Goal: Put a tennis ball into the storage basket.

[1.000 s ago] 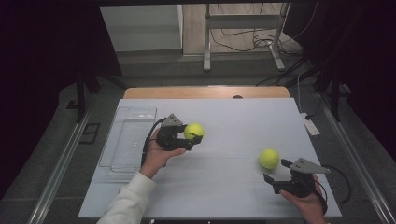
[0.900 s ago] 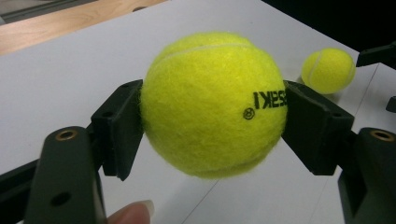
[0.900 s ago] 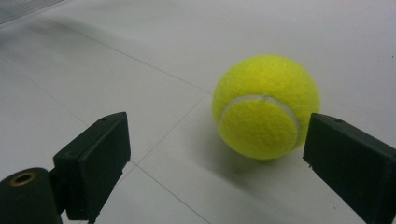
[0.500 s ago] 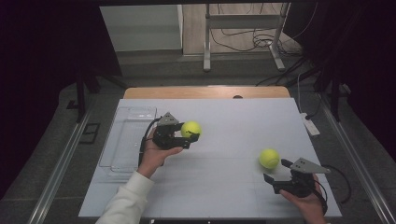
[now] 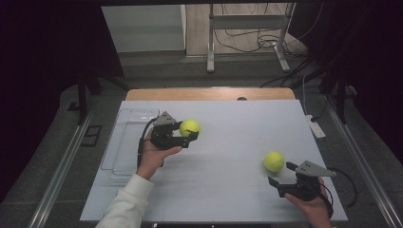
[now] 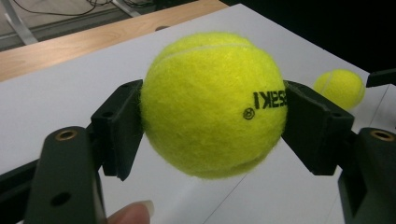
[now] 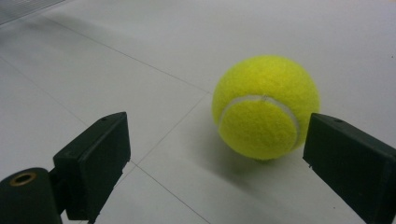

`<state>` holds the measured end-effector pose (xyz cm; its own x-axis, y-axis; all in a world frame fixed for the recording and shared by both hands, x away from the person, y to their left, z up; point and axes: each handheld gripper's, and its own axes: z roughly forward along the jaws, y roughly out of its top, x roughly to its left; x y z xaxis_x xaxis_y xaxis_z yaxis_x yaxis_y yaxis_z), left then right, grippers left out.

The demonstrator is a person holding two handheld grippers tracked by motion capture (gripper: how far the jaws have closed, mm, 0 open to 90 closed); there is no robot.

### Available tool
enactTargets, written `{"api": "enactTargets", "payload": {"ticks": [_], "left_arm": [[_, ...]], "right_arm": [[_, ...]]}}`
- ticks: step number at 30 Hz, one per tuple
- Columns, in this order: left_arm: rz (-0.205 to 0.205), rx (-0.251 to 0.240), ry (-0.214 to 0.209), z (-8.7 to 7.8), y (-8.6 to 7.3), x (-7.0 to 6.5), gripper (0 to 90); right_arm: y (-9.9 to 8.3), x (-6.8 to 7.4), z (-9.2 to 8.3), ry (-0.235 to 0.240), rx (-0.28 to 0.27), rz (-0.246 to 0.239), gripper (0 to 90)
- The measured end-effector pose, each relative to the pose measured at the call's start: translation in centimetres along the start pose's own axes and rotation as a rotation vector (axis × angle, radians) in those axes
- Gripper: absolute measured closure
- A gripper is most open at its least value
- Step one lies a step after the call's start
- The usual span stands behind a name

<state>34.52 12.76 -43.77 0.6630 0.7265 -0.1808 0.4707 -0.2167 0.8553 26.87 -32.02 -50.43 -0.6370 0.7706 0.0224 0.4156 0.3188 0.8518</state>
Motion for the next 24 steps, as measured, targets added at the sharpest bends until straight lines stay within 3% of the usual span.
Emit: {"api": "enactTargets", "payload": {"ticks": [24], "left_arm": [[-0.035, -0.064, 0.039, -2.3, 0.5, 1.3, 27.2]], "right_arm": [[0.0, 0.1, -0.1, 0.001, -0.006, -0.001, 7.8]]}}
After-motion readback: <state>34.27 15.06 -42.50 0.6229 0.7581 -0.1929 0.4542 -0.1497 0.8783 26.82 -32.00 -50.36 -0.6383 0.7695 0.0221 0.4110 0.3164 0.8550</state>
